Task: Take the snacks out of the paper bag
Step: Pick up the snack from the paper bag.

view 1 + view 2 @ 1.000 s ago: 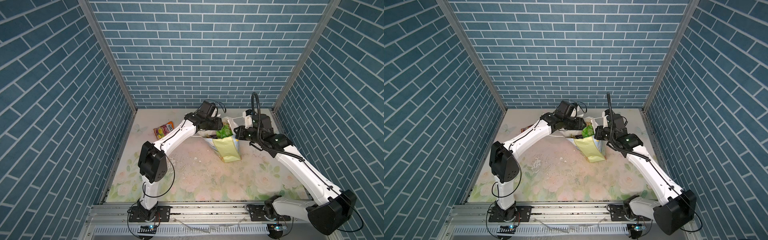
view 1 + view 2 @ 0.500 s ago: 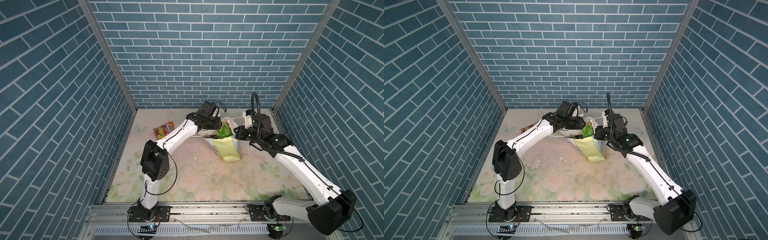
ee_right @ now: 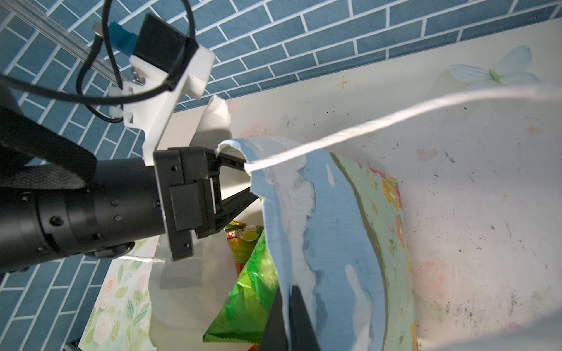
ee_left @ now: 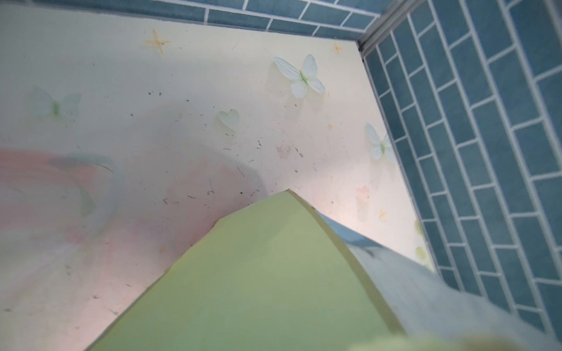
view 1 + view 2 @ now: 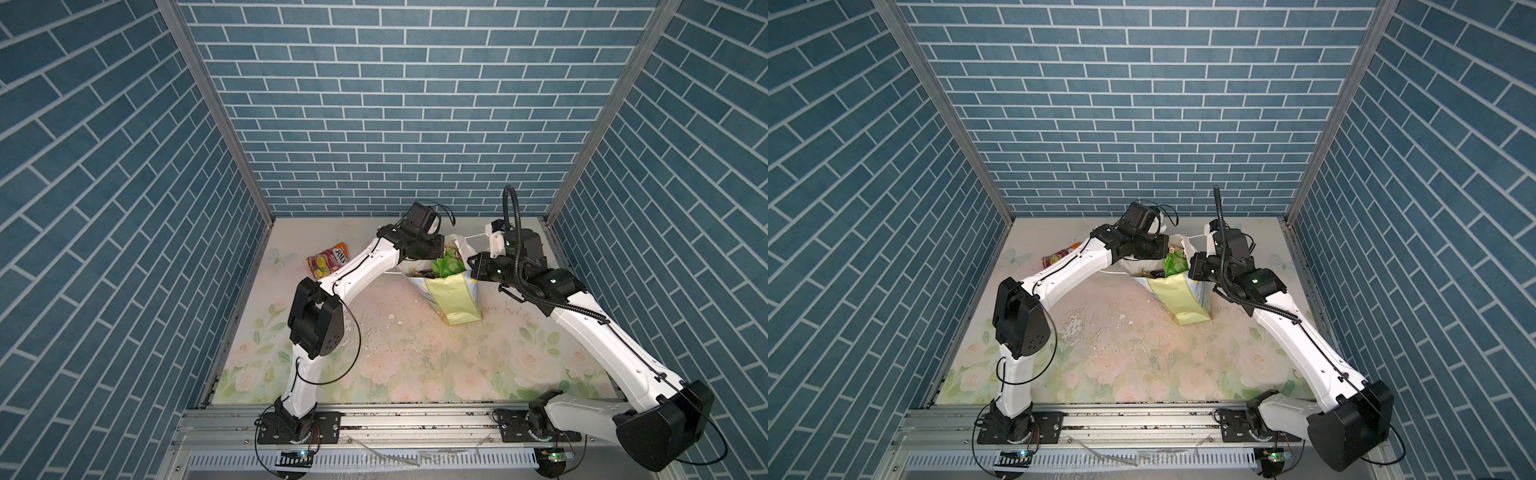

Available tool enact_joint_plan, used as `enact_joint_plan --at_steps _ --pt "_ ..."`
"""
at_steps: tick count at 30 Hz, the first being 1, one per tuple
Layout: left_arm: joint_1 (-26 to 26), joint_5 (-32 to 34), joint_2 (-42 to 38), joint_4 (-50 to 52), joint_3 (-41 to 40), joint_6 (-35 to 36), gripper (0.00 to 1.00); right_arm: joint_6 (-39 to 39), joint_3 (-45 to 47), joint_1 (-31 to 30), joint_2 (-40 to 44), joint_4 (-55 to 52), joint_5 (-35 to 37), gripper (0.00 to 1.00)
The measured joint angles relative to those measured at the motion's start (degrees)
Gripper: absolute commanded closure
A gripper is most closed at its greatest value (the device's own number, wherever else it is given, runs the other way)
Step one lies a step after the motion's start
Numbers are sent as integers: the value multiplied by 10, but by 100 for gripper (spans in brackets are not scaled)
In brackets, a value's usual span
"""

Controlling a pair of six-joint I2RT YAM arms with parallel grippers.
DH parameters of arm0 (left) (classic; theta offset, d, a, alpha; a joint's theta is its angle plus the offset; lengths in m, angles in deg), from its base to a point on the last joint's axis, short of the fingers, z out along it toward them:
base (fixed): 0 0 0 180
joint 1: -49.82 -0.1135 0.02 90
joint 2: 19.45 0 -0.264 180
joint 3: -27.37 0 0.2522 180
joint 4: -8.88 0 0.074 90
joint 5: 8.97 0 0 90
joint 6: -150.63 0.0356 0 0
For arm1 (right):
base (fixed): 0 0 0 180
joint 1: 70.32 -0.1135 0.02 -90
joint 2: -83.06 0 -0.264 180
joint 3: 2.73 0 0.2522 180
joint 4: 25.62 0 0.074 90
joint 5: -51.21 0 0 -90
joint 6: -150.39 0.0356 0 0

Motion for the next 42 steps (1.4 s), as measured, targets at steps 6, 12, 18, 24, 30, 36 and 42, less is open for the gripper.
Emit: enact_joint_plan --at_steps 6,12,18,24,30,36,42 --pt "0 -1 -1 1 0 1 100 0 4 0 4 0 2 100" --pt "0 -1 -21 12 -3 2 100 0 6 -1 7 0 2 100" --pt "0 -1 -59 18 -6 5 100 1 6 -2 8 0 3 100" --pt "0 2 -90 22 -15 9 100 10 17 -2 20 0 7 100" --pt "0 10 -115 26 -27 15 100 11 21 -2 27 -2 7 100" --pt "0 19 -139 26 -37 21 100 13 21 -2 27 -3 9 100" --pt "0 23 -156 26 -40 23 100 15 22 -2 27 -3 14 100"
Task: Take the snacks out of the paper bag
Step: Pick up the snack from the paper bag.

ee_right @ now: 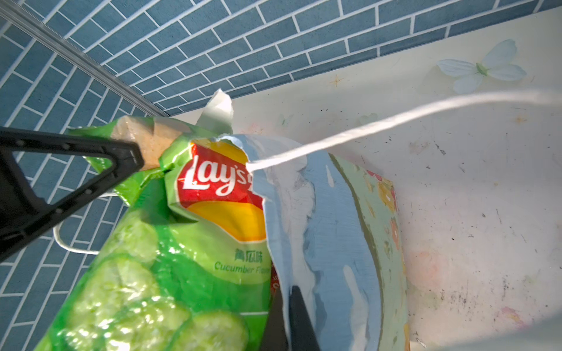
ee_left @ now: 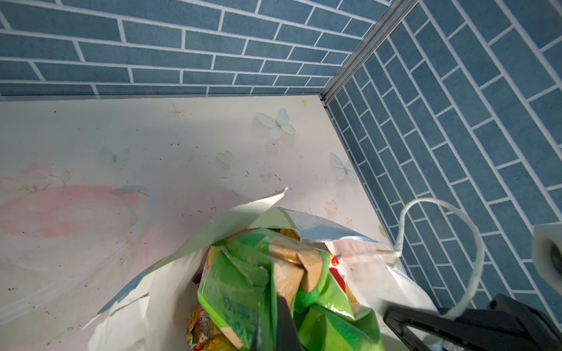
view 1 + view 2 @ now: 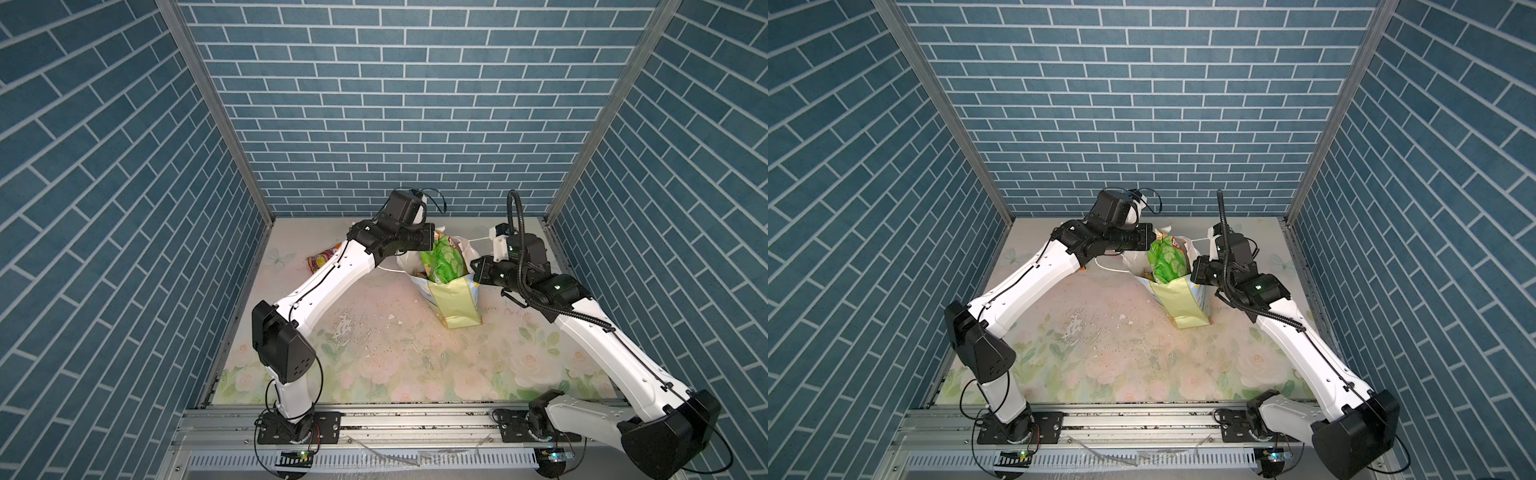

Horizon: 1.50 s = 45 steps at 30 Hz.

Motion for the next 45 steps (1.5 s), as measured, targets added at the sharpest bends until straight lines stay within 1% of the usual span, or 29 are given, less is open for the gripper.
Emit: enact_joint_plan --at_steps 12,18,29,45 --pt "0 8 -20 0 0 4 100 0 3 0 2 1 5 100" --pt "-8 -7 -21 1 6 2 100 0 3 0 2 1 9 100" --pt "-23 -29 -21 7 87 2 100 0 3 0 4 0 13 100" --pt "-76 -54 -21 9 130 -4 100 0 15 0 17 0 23 100"
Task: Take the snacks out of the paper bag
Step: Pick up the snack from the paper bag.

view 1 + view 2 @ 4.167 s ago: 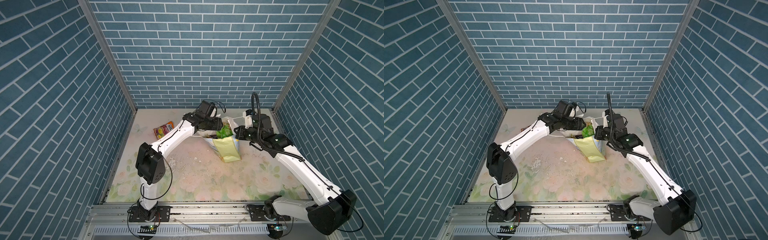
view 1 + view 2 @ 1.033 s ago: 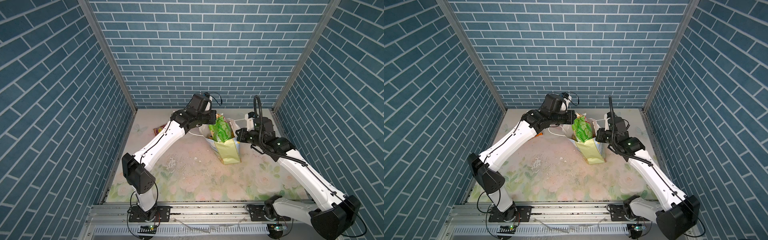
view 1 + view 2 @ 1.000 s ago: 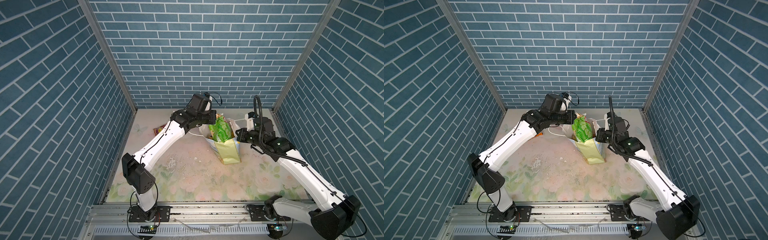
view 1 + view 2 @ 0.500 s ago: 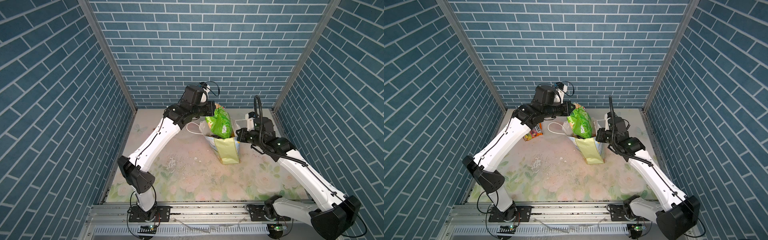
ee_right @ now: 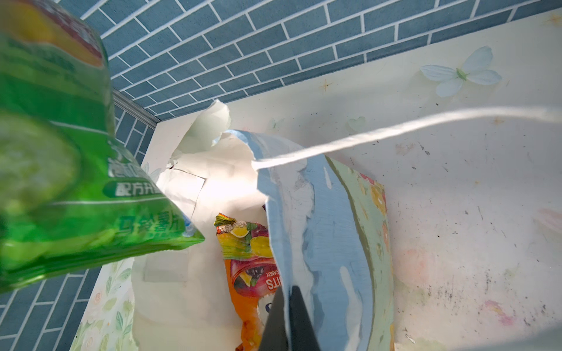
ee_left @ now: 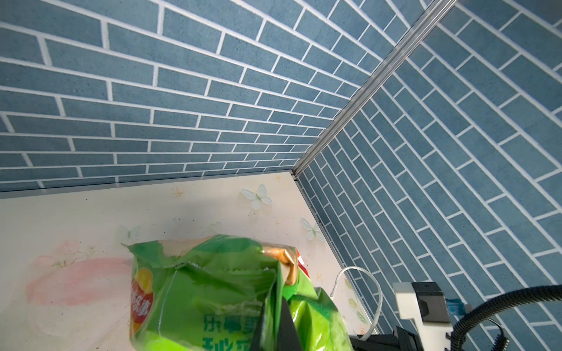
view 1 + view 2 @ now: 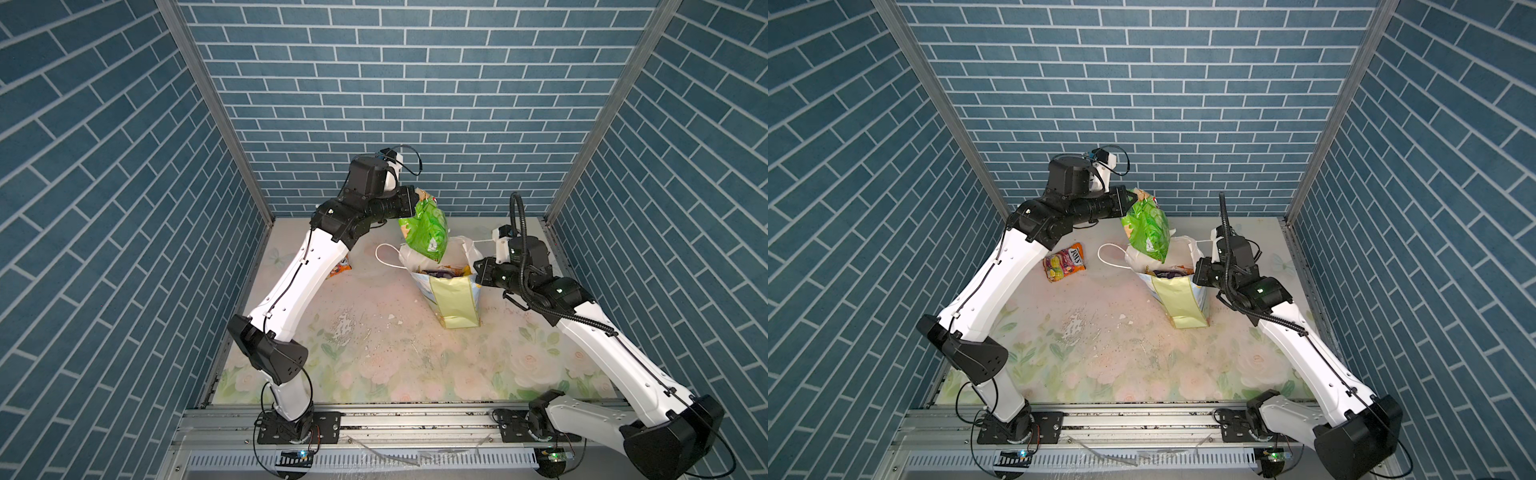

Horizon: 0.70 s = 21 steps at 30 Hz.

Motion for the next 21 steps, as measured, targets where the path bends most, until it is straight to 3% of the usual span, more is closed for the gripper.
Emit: enact_joint_plan --at_steps 13,21 --pt "-83 -5 -30 1 -3 -6 100 0 1 0 4 -5 6 100" --pt "-163 -9 -51 -9 -20 -21 100 0 1 0 4 -8 11 100"
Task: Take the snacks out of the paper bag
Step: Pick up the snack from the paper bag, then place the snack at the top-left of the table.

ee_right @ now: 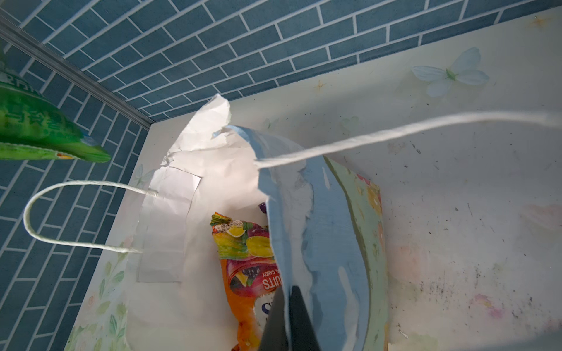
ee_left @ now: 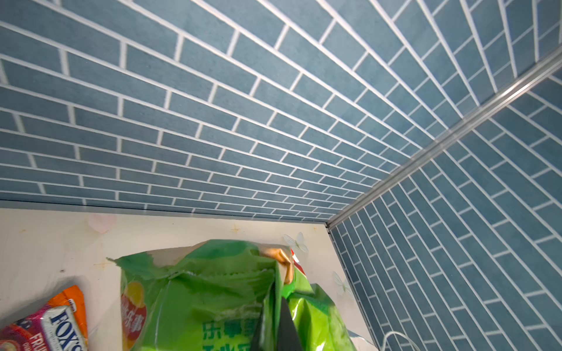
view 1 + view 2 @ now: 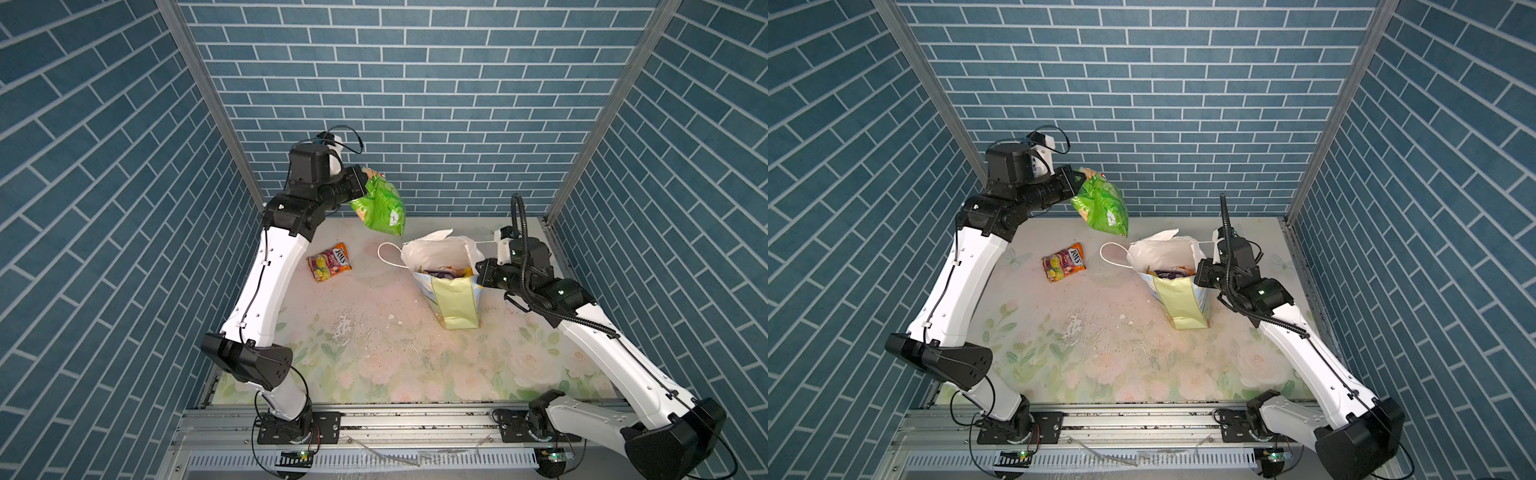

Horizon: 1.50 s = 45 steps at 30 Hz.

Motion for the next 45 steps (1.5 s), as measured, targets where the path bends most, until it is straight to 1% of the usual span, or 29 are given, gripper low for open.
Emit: enact_joint_plan --at_steps 5,8,15,21,28,34,38,39,41,43,45 --pt "-47 -1 0 -11 -33 -10 100 0 0 0 2 -3 2 100" --pt "-70 -2 0 -20 -70 -17 100 0 0 0 4 -6 2 100" --pt "-96 13 4 -43 -167 -19 100 0 0 0 8 -10 6 100" --pt "-112 24 41 -69 -187 -19 100 0 0 0 9 -11 10 100" --pt "-136 25 118 -83 -212 -25 100 0 9 0 19 -14 17 100" --pt "-144 25 160 -84 -210 -25 100 1 9 0 21 -17 19 100" --pt "-147 8 191 -85 -193 -25 100 7 9 0 21 -18 20 100" --pt "-147 4 198 -86 -189 -25 98 9 9 0 21 -18 20 100" --pt "-147 -2 208 -91 -183 -25 80 11 9 0 21 -18 20 100" --pt "-147 -5 209 -93 -183 -28 65 11 9 0 21 -18 21 100" --pt "-147 -6 209 -94 -182 -26 53 11 9 0 21 -18 21 100"
